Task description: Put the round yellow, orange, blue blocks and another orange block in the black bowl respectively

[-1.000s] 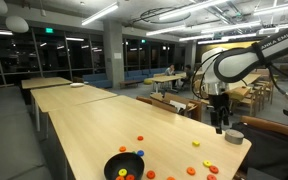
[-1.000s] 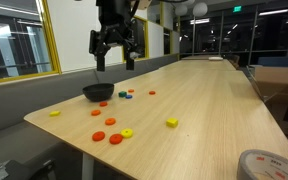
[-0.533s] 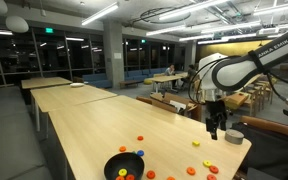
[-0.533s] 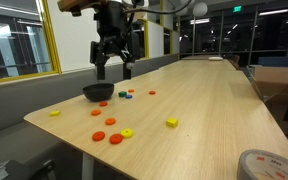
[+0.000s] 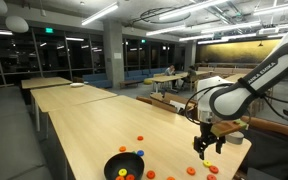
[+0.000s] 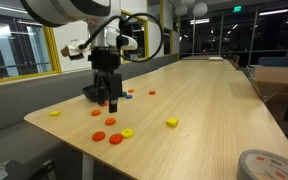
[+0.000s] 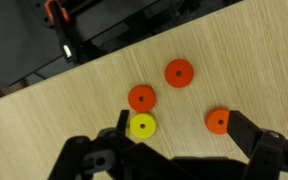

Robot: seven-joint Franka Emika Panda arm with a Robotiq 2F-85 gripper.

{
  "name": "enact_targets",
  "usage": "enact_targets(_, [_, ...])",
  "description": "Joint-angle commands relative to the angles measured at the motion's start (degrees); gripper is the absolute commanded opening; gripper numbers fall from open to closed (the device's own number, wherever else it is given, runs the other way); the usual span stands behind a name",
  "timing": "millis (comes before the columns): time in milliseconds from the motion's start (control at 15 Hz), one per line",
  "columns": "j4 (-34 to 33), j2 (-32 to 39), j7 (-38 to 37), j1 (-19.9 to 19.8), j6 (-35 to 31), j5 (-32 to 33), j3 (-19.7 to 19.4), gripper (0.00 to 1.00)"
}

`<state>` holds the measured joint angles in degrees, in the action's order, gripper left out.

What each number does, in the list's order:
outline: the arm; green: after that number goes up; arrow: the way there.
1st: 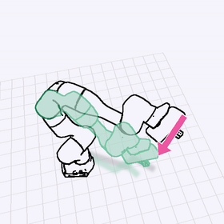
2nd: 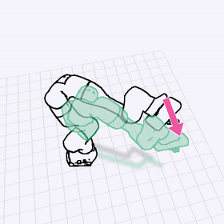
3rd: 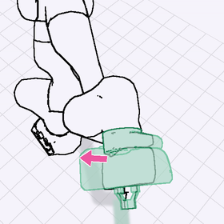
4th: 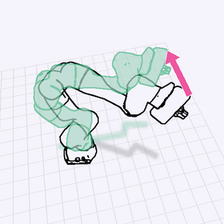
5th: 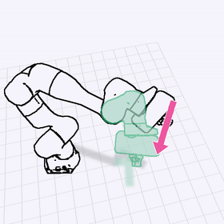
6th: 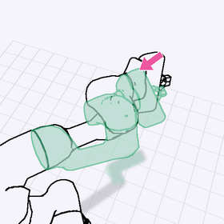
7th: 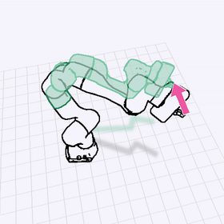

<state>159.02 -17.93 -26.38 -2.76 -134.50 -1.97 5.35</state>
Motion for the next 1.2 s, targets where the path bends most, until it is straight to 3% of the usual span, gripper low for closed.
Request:
enact_targets(0, [0.1,6.9,-9.1,0.1,-10.8,-3.8,1.4,1.00])
enact_targets(400, [0.0,14.2,-27.9,0.5,-21.2,1.7,2.4,1.00])
enact_targets(800, [-0.3,13.2,-45.6,2.1,-19.1,13.1,2.1,1.00])
enact_targets(1133, [-0.7,11.6,-53.4,2.8,-15.7,18.9,2.4,1.00])
